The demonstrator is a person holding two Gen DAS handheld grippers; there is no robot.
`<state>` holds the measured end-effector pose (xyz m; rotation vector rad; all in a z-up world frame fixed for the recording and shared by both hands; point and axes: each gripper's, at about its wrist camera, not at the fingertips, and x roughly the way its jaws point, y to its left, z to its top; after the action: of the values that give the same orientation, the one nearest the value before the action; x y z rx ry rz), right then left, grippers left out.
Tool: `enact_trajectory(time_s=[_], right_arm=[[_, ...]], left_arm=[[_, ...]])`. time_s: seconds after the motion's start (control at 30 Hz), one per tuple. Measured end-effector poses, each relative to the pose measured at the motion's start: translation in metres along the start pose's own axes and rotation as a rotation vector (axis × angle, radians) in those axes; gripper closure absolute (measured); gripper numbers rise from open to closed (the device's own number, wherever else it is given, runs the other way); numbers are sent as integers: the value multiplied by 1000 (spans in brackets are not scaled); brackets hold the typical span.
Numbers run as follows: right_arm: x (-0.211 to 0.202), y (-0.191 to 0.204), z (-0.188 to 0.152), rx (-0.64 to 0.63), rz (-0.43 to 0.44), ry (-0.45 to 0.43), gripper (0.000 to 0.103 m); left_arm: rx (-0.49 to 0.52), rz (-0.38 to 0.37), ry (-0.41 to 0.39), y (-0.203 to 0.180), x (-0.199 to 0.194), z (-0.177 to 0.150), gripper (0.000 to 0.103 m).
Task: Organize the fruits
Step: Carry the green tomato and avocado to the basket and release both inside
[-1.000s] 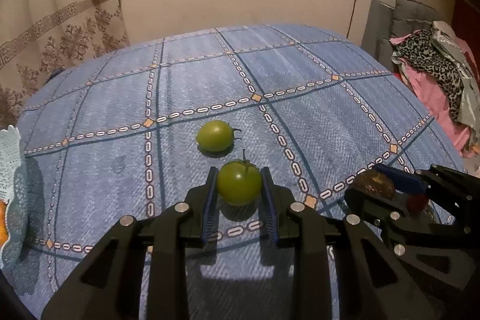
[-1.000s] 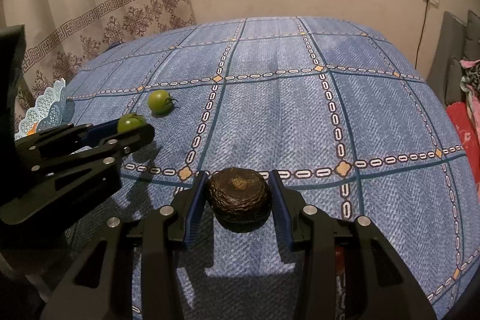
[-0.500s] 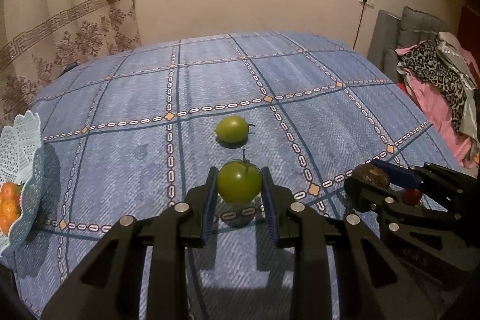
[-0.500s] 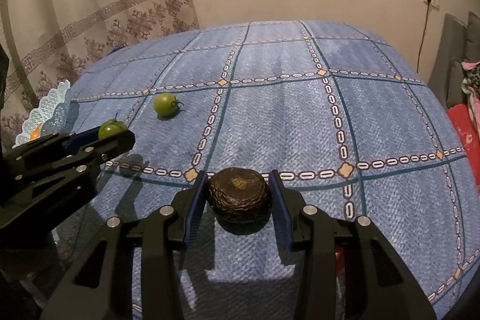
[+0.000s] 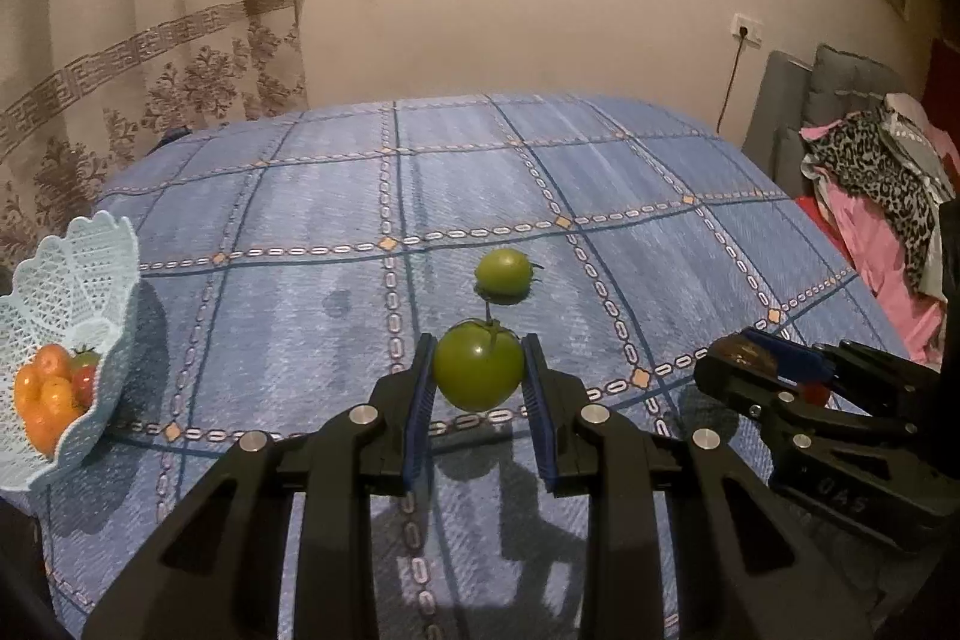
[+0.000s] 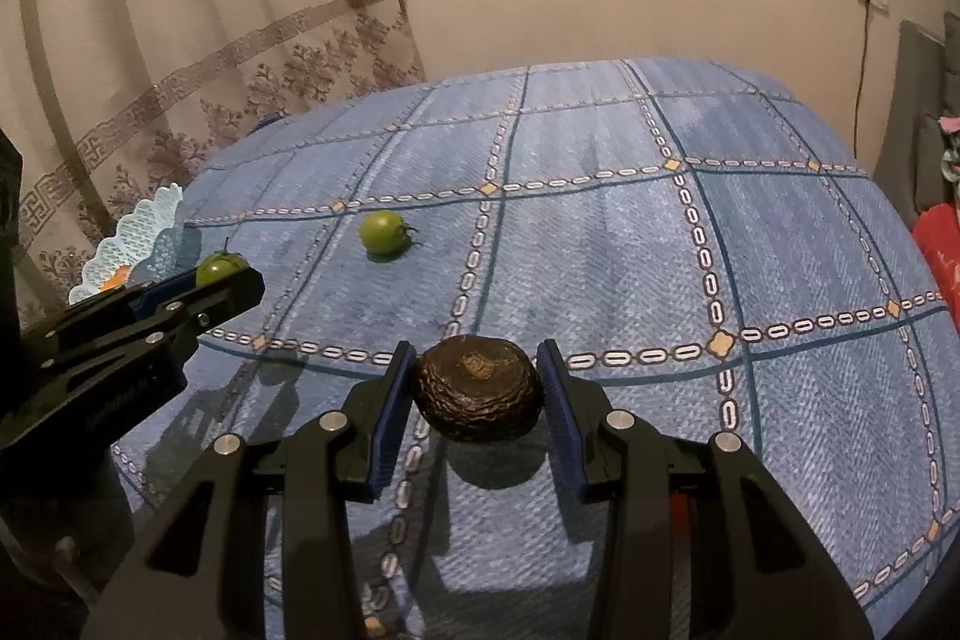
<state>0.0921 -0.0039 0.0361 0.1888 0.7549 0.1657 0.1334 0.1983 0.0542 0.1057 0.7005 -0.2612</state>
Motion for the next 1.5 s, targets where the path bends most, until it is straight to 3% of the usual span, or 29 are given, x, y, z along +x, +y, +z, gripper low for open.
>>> enact_trajectory(time_s=[0.27, 0.63, 1.0, 1.5], right_arm=[[-6, 20, 4, -5, 30, -5, 61], [-3, 56, 13, -40, 62, -9, 61], [9, 96, 24, -84, 98, 4, 61], [29, 158, 34, -155, 140, 25, 61]], left_arm=[[-31, 39, -46, 24, -24, 1, 74], [-111, 135, -88, 84, -49, 1, 74], [-187, 223, -98, 144, -62, -9, 74], [-285, 290, -100, 206, -69, -24, 74]])
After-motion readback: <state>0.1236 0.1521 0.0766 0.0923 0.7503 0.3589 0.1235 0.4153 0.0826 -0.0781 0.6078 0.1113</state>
